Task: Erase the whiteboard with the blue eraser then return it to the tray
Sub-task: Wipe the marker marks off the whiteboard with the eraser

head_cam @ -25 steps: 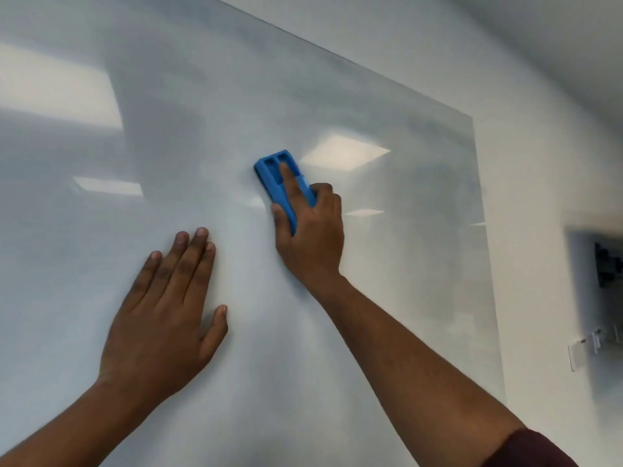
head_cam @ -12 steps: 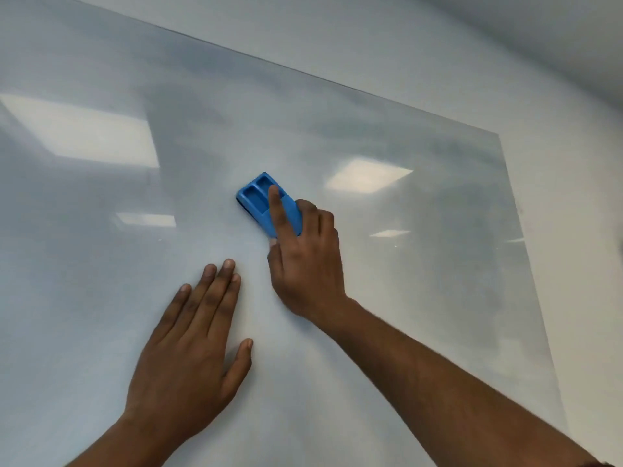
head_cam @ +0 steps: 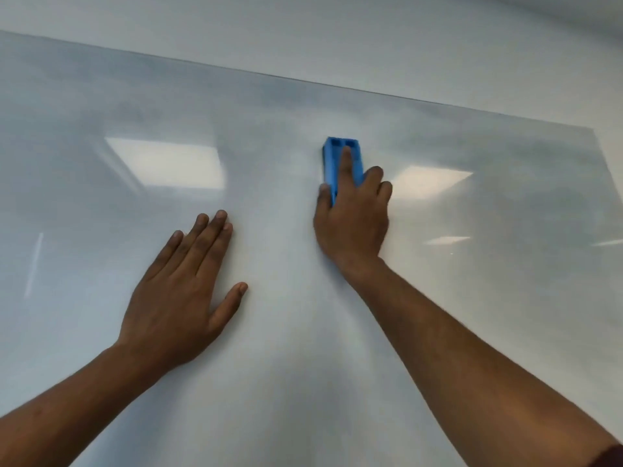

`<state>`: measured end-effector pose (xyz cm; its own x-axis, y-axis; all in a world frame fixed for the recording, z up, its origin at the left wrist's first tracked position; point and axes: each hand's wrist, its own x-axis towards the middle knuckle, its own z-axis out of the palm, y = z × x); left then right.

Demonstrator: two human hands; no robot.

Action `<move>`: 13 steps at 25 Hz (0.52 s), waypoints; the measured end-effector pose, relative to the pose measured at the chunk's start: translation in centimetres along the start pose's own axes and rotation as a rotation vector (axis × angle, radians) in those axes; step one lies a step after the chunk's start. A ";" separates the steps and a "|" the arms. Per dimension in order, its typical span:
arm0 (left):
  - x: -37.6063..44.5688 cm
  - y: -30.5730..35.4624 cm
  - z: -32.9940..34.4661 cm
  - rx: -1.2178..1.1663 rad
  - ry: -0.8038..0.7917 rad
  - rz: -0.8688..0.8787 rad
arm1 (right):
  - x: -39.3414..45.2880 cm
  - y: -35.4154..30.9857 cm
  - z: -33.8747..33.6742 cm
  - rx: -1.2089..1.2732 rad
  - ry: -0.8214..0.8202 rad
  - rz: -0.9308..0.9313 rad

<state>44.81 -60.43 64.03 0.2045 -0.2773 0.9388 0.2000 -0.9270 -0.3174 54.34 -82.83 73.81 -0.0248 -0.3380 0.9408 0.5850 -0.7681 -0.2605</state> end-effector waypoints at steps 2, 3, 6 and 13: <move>-1.2 -1.3 -0.3 -0.008 0.007 -0.035 | -4.1 -4.4 0.3 0.049 -0.064 -0.344; -1.7 -2.0 -0.4 -0.009 0.011 -0.037 | -4.7 -4.8 0.3 0.054 -0.102 -0.496; -3.2 -4.8 -0.9 -0.009 0.023 -0.005 | -2.4 -2.2 -0.5 0.021 -0.108 -0.567; -7.5 -15.1 -3.9 -0.014 0.025 -0.046 | -3.4 -15.7 2.0 0.020 -0.040 0.037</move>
<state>36.52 -45.34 62.30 0.1714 -0.2404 0.9554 0.1953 -0.9422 -0.2721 46.86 -68.58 75.08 0.0293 -0.3432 0.9388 0.6011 -0.7444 -0.2908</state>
